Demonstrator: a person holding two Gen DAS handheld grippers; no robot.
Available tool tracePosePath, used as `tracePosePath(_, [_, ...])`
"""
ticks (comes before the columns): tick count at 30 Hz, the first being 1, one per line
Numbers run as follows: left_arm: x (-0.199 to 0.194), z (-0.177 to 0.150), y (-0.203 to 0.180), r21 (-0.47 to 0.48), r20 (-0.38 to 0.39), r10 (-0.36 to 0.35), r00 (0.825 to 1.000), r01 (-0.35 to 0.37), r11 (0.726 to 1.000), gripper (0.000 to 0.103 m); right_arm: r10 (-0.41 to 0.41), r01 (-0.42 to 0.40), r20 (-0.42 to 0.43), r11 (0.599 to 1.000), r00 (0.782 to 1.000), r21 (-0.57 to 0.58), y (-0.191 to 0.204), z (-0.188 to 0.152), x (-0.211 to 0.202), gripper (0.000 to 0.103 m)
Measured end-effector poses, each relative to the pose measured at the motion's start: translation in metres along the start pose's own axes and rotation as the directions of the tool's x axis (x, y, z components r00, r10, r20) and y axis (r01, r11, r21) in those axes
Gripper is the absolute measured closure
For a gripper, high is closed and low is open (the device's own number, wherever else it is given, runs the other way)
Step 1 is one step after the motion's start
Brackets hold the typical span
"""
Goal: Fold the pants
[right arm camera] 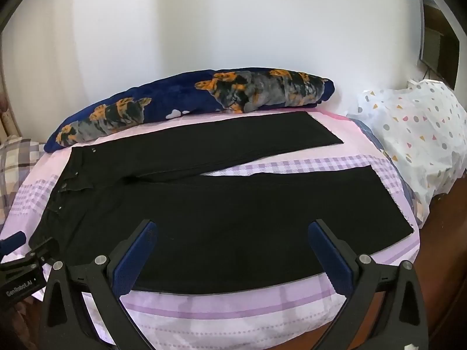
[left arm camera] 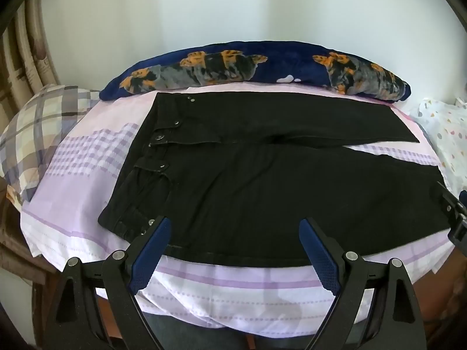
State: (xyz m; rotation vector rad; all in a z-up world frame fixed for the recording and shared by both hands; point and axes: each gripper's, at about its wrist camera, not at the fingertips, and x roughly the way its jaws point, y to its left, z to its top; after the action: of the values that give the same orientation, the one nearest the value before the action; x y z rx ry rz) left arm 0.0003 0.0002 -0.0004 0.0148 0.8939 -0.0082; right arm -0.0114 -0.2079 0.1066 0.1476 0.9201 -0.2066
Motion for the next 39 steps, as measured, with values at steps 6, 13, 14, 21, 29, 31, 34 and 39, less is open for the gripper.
tracePosePath(6, [0.002, -0.001, -0.001, 0.005, -0.001, 0.002, 1.000, -0.002, 1.000, 0.014, -0.002, 0.002, 0.001, 1.000, 1.000, 0.006, 0.000, -0.003, 0.002, 0.000])
tracePosePath(13, [0.006, 0.000, -0.001, -0.004, -0.013, 0.001, 1.000, -0.001, 1.000, 0.014, -0.009, 0.009, 0.001, 1.000, 1.000, 0.008, 0.000, -0.007, 0.005, 0.000])
tracePosePath(14, [0.007, 0.000, -0.001, -0.005, -0.014, 0.000, 1.000, 0.000, 1.000, 0.014, -0.010, 0.010, -0.003, 1.000, 1.000, 0.008, -0.001, -0.007, 0.006, 0.000])
tracePosePath(21, [0.005, -0.006, -0.001, 0.004, -0.019, 0.001, 1.000, -0.001, 1.000, 0.014, -0.025, 0.025, -0.003, 1.000, 1.000, -0.006, -0.001, -0.009, 0.011, 0.000])
tracePosePath(29, [0.007, -0.007, -0.001, 0.004, -0.009, 0.003, 1.000, -0.003, 1.000, 0.014, -0.028, 0.028, 0.000, 1.000, 1.000, -0.006, -0.001, -0.011, 0.013, 0.000])
tracePosePath(31, [0.007, -0.007, -0.001, 0.003, -0.008, 0.003, 1.000, -0.003, 1.000, 0.014, -0.025, 0.025, 0.001, 1.000, 1.000, -0.003, -0.001, -0.013, 0.013, 0.000])
tracePosePath(34, [0.007, -0.007, -0.001, 0.003, -0.007, 0.004, 1.000, -0.004, 1.000, 0.014, -0.029, 0.029, 0.002, 1.000, 1.000, -0.009, -0.001, -0.013, 0.014, 0.000])
tracePosePath(39, [0.011, -0.009, 0.001, -0.013, 0.006, -0.009, 1.000, 0.009, 1.000, 0.014, -0.029, 0.030, 0.009, 1.000, 1.000, -0.008, -0.001, -0.012, 0.013, 0.000])
